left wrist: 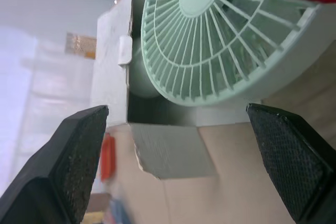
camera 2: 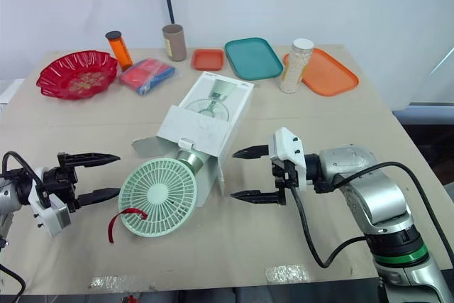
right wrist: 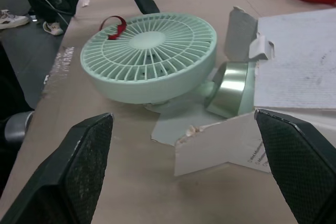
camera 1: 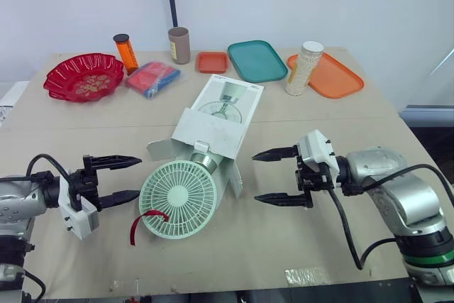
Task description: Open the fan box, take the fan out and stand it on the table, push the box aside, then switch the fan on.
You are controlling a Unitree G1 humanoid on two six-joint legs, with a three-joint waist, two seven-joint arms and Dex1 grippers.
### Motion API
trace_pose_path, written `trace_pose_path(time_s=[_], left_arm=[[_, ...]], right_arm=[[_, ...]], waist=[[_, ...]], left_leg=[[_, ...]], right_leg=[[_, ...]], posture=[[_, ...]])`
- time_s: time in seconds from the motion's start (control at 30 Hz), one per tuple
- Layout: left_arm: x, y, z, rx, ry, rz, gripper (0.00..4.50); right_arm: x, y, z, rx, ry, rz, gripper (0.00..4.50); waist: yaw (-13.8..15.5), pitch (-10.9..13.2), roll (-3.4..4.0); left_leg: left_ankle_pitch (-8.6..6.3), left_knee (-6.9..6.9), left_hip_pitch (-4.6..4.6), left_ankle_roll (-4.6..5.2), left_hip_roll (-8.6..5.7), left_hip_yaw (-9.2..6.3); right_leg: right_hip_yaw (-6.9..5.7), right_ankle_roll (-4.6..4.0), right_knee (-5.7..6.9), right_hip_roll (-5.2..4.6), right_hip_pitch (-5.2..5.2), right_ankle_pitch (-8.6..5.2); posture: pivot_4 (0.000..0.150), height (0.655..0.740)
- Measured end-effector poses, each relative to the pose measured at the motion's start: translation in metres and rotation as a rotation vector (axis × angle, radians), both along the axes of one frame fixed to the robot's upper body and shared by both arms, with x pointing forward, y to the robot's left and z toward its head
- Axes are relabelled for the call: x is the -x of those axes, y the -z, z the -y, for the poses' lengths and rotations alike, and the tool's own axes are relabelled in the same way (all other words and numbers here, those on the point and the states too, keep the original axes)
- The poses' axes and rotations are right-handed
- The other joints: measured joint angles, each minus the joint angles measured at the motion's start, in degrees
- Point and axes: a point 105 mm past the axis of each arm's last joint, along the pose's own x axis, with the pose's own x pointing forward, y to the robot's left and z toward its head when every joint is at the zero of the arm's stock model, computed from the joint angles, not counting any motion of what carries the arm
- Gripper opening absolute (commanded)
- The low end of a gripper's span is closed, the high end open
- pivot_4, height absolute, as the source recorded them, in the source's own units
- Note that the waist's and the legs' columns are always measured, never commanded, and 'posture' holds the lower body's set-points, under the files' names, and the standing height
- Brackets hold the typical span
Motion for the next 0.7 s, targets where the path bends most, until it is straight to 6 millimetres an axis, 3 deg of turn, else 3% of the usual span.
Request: trace_pose_path(time_s=[0.7], left_arm=[[0.0, 0.022, 0.026, -0.025, 0.069, 0.071, 4.5]], right_arm=[[-0.002, 0.004, 0.003, 0.018, 0.05, 0.008, 4.4]], waist=[[0.05, -0.05, -0.03]], left_leg=[[-0.01, 0.07, 0.02, 0.02, -0.02, 0.0]], right_leg=[[0.0, 0.02, 0.08, 0.01, 0.04, 0.01]], posture=[[0.15, 0.74]])
